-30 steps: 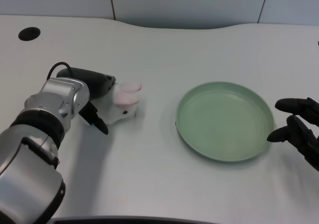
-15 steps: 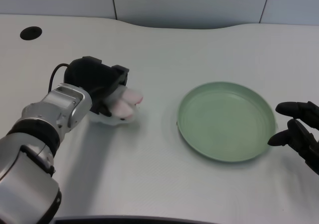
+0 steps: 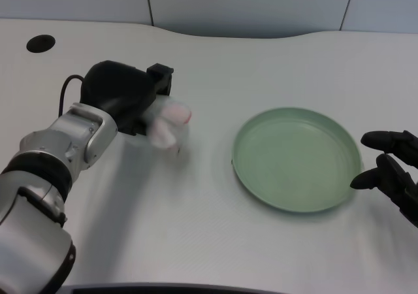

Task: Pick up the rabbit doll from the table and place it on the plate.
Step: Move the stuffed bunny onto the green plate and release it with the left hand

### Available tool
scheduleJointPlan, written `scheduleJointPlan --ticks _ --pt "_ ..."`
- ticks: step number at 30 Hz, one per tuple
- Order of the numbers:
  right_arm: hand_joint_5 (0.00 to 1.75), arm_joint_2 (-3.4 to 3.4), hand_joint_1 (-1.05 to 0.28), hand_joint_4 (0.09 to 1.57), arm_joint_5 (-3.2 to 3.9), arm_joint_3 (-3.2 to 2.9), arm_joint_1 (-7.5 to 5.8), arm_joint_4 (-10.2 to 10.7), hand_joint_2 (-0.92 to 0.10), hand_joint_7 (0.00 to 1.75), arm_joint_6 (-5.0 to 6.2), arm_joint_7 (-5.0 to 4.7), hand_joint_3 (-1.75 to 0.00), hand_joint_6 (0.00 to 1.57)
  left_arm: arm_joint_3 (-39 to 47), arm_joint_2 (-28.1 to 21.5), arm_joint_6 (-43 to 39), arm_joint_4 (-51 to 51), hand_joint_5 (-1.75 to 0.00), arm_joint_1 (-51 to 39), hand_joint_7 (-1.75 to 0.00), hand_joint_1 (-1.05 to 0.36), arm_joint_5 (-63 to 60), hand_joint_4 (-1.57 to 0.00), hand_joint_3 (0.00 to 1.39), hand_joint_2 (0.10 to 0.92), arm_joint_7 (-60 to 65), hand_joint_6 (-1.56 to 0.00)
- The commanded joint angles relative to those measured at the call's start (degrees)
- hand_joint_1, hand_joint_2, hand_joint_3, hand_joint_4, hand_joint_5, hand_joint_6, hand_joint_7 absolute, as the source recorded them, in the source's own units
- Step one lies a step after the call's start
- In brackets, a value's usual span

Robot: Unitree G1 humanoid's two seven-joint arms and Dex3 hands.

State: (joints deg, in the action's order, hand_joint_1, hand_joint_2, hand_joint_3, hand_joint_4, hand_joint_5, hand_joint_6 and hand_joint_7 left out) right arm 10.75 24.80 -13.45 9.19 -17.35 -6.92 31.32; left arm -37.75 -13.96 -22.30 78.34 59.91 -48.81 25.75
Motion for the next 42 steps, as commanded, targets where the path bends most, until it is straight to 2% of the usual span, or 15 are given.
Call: scheduleJointPlan --ticks 1,2,5,7,9,14,16,19,25,28,31,34,37,42 --pt "1.54 0.45 -0.32 0.18 0.05 -0.61 0.34 -0.66 -0.92 1.18 -0.03 -0.49 -0.54 0.21 0.7 -0.81 -0.71 -0.11 -1.75 1.1 -1.75 -0.18 0.53 -0.88 0.07 0.889 1.25 -0.58" --pt "1.54 0.44 -0.32 0.18 0.0 -0.61 0.37 -0.71 -0.92 1.18 0.03 -0.56 -0.54 0.21 0.89 -0.79 -0.99 -0.14 -1.75 1.29 -1.75 -0.17 0.72 -0.87 0.07 0.895 1.17 -0.56" --pt "1.52 0.68 -0.31 0.17 -0.56 -0.68 1.8 -1.74 -0.92 1.17 -0.78 -2.12 -0.56 0.21 2.33 0.47 -3.58 -0.96 -1.75 5.2 -1.74 -0.21 2.2 -0.87 0.05 0.868 -0.93 -0.55" --pt "1.52 0.77 -0.31 0.17 -0.66 -0.67 2.35 -2.22 -0.92 1.17 -1.18 -2.66 -0.56 0.2 2.14 1.25 -5.76 -1.49 -1.75 6.57 -1.74 -0.19 1.87 -0.9 0.04 0.854 0.78 -0.59" --pt "1.52 0.87 -0.31 0.16 -0.42 -0.72 2.7 -2.86 -0.92 1.16 -1.12 -2.28 -0.56 0.19 2.05 1.79 -7.63 -1.74 -1.75 7.16 -1.75 -0.17 1.82 -0.93 0.04 0.853 2.44 -0.64" --pt "1.54 0.91 -0.32 0.17 -0.46 -1.07 3.59 -5.69 -0.92 1.16 1.19 -0.8 -0.54 0.2 2.66 3.73 -11.9 -2.13 -1.75 8.32 -1.75 -0.17 3.1 -0.95 0.04 0.858 1.96 -0.7" --pt "1.54 1.14 -0.33 0.17 -0.79 -0.99 3.8 -6.03 -0.92 1.16 1.14 -1.08 -0.54 0.2 2.81 5.05 -13.4 -2.37 -1.75 8.64 -1.75 -0.18 3.59 -0.95 0.04 0.846 0.79 -0.71" --pt "1.54 1.29 -0.32 0.17 -0.53 -1.13 4.07 -6.27 -0.92 1.16 0.81 -1.04 -0.53 0.2 2.85 6.79 -14.91 -2.65 -1.75 8.88 -1.75 -0.18 3.77 -0.96 0.03 0.837 0.67 -0.7" --pt "1.55 1.23 -0.33 0.19 -0.48 -1.15 3.84 -5.71 -0.92 1.16 0.63 -1.26 -0.51 0.21 2.84 9.18 -15.35 -2.71 -1.75 9.24 -1.75 -0.15 3.65 -0.95 0.05 0.868 0.0 -0.69" --pt "1.57 0.88 -0.33 0.22 -0.27 -1.06 3.31 -5.14 -0.92 1.16 0.8 -0.98 -0.52 0.23 1.22 12.35 -15.81 -2.71 -1.75 8.56 -1.75 -0.13 2.35 -0.94 0.06 0.869 0.46 -0.7" --pt "1.58 0.74 -0.31 0.23 -0.31 -1.05 3.18 -5.01 -0.92 1.16 0.92 -0.97 -0.53 0.23 0.74 13.11 -15.99 -2.59 -1.75 8.37 -1.75 -0.14 2.17 -0.94 0.07 0.871 0.43 -0.7" --pt "1.58 0.44 -0.31 0.22 -1.08 -0.5 2.29 -3.7 -0.92 1.16 1.3 -1.57 -0.53 0.23 -0.5 15.23 -16.21 -2.34 -1.75 7.32 -1.75 -0.16 1.72 -0.96 0.06 0.839 0.3 -0.71" --pt "1.56 0.47 -0.31 0.23 -1.53 -0.05 1.45 -2.51 -0.92 1.16 1.63 -1.56 -0.54 0.23 -1.55 16.55 -15.67 -2.04 -1.75 6.9 -1.75 -0.19 1.33 -0.99 0.08 0.853 -0.81 -0.73" --pt "1.52 0.32 -0.29 0.23 -1.92 0.29 0.45 -0.14 -0.92 1.15 0.43 -2.51 -0.57 0.23 -2.55 17.53 -14.41 -1.68 -1.75 6.61 -1.75 -0.21 1.03 -1.0 0.08 0.827 -1.75 -0.75"
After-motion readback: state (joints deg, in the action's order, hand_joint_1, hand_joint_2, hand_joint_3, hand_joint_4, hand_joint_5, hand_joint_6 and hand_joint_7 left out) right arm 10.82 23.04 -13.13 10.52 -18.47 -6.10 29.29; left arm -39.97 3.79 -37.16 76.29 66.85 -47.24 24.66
